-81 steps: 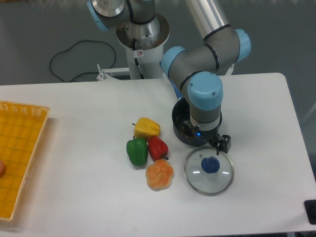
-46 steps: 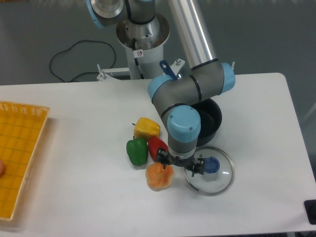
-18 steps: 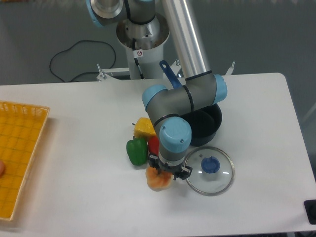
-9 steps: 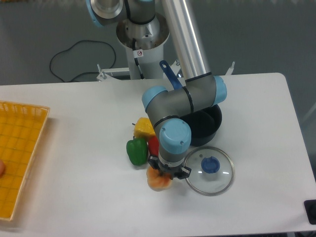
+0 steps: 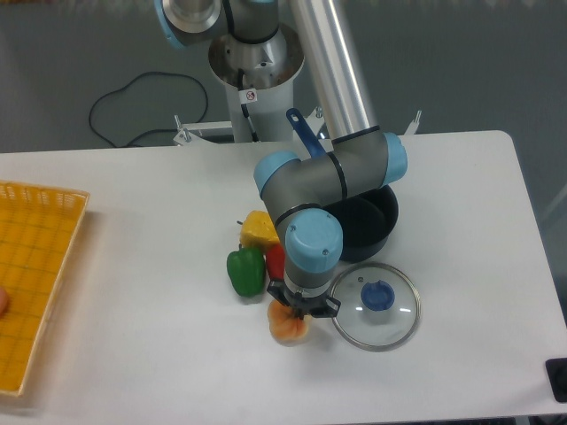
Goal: Pick up the bread
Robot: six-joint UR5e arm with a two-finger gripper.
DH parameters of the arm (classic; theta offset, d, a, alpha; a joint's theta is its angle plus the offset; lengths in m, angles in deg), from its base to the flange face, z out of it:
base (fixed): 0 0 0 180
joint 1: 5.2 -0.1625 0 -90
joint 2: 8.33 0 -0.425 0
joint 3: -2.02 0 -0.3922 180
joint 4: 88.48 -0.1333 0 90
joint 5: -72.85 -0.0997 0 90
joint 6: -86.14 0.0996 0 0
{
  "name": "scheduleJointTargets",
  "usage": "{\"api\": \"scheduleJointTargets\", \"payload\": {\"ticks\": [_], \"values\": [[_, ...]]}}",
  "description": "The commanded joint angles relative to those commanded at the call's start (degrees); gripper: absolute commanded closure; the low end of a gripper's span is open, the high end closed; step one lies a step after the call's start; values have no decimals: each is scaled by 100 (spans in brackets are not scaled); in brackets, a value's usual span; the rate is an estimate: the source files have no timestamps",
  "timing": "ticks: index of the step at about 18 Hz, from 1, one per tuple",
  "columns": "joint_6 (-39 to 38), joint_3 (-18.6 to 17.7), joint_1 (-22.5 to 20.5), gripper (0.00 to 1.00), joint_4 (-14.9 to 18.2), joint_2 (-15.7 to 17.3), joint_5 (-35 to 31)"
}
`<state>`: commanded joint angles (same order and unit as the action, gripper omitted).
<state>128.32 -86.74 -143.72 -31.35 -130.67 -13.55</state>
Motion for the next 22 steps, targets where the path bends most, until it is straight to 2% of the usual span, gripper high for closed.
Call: {"api": "scheduleJointTargets", "payload": {"ticks": [6, 11, 16, 19, 22], "values": [[9, -61, -53, 100, 123, 457, -17], [114, -53, -193, 100, 597, 878, -61], [825, 79, -465, 99, 1089, 1239, -70], [1036, 88, -650, 96, 1178, 1424, -70], [1563, 123, -922, 97, 1537, 1582, -79]]}}
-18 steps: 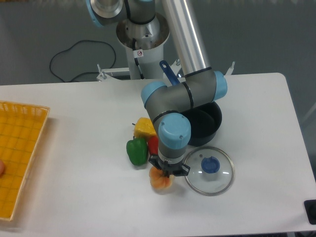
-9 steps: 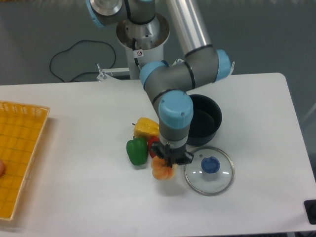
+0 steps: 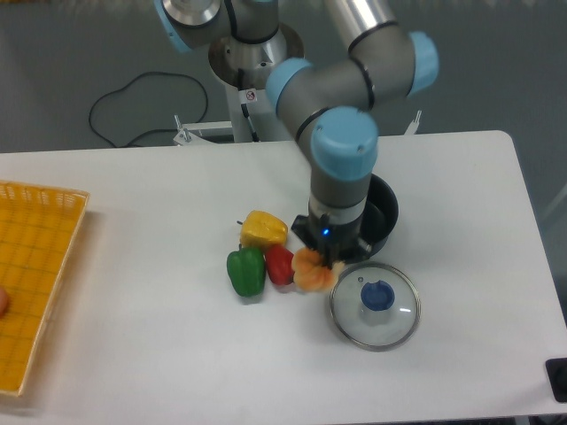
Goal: Pick up the bread
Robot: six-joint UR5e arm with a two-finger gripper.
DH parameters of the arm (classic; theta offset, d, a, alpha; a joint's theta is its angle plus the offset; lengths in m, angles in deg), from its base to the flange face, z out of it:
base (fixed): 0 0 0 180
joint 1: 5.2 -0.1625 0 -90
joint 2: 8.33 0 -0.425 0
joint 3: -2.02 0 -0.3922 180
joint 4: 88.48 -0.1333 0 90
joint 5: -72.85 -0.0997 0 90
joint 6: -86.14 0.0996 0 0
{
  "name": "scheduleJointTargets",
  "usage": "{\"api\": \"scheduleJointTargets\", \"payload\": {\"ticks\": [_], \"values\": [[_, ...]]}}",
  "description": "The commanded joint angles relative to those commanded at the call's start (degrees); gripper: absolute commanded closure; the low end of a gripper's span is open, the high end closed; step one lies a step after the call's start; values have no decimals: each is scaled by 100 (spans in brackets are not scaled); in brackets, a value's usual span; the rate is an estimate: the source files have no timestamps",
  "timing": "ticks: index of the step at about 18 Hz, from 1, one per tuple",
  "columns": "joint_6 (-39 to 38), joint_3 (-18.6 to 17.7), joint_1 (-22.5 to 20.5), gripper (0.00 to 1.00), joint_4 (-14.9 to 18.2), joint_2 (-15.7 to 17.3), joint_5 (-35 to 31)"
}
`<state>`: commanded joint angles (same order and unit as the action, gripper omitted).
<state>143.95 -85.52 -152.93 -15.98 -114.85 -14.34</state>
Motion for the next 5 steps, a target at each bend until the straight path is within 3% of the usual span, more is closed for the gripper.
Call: {"api": "scheduleJointTargets", "payload": {"ticks": [5], "values": [[318, -9, -308, 97, 151, 18, -131]]}}
